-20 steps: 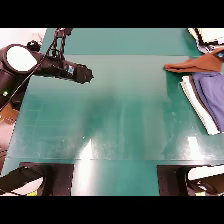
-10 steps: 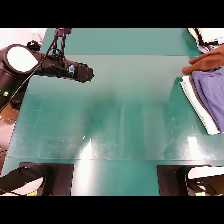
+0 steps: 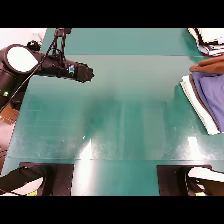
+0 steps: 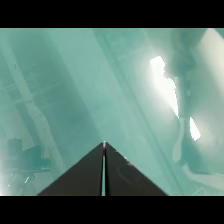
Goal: Fold the shirts.
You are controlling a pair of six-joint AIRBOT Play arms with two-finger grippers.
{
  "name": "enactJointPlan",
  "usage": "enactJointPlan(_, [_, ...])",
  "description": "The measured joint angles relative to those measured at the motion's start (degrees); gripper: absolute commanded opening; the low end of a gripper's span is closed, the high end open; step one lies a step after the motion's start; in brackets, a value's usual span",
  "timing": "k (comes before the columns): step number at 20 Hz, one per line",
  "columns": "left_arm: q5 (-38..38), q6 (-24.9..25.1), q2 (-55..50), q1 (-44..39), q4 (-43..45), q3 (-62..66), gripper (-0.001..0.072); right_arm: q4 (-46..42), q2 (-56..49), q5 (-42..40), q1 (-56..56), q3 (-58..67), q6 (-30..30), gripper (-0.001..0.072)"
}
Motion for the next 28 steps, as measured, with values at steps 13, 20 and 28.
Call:
enactJointPlan(13, [-0.1, 0.4, 0.0, 0.0, 0.0, 0.0, 0.0029, -19.6, 15.3, 2.5, -14.2, -30.9, -0.3, 0.0508])
enactJointPlan(20, [0.2, 0.5, 0.0, 0.0, 0.0, 0.0, 0.003, -5.7, 16.0, 2.0, -4.8, -27.9, 0.2, 0.0502])
enactJointPlan(28, [1.6, 0.5, 0.0, 0.0, 0.0, 0.0, 0.003, 0.7, 15.8, -4.5, 27.1, -26.6, -0.2, 0.0016])
